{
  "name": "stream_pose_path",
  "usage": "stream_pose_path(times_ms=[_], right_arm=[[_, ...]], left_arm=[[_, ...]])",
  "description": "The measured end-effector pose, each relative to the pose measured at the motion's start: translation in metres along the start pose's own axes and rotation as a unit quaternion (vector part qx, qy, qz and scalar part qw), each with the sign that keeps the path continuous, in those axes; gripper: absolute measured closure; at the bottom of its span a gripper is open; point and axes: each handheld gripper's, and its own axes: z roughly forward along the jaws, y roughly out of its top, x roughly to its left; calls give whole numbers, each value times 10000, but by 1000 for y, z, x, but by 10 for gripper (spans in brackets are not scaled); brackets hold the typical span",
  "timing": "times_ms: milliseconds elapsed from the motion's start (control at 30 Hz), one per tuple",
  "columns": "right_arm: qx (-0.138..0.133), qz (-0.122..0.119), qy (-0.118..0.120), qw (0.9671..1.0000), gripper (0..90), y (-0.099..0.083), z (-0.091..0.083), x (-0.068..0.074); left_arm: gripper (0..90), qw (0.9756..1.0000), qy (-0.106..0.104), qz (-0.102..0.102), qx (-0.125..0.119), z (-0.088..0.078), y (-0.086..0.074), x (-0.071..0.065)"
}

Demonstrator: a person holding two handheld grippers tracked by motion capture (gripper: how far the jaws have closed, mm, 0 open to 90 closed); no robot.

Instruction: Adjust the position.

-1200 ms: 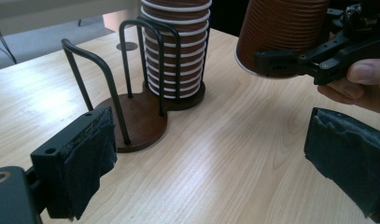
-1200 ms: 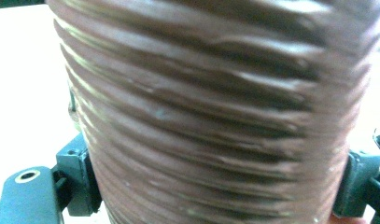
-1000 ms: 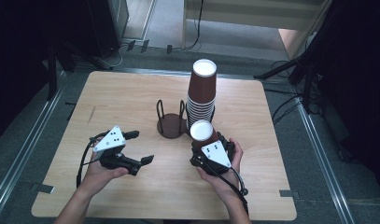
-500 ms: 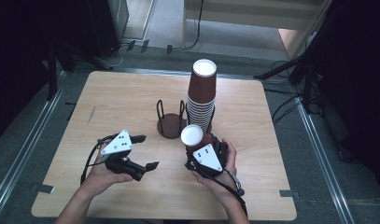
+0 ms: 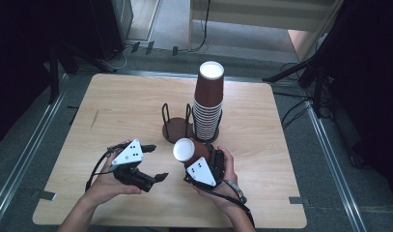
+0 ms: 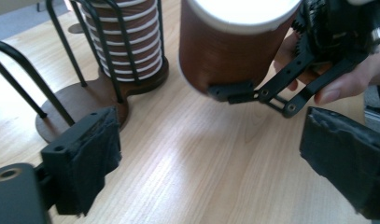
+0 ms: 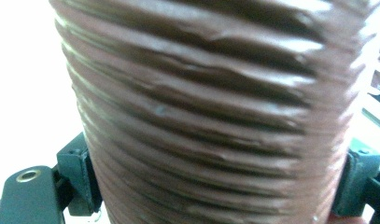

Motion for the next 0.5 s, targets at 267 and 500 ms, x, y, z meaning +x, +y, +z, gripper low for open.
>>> stream_pose_path(times_ms=[267, 500], right_arm=[[-43, -361, 204, 9991, 132, 0, 1, 12], [-39, -663, 315, 9973, 132, -1, 2, 21]], left_arm=[[26, 9999, -27, 135, 81, 4, 0, -5], [49, 9997, -89, 227, 101, 4, 0, -7]])
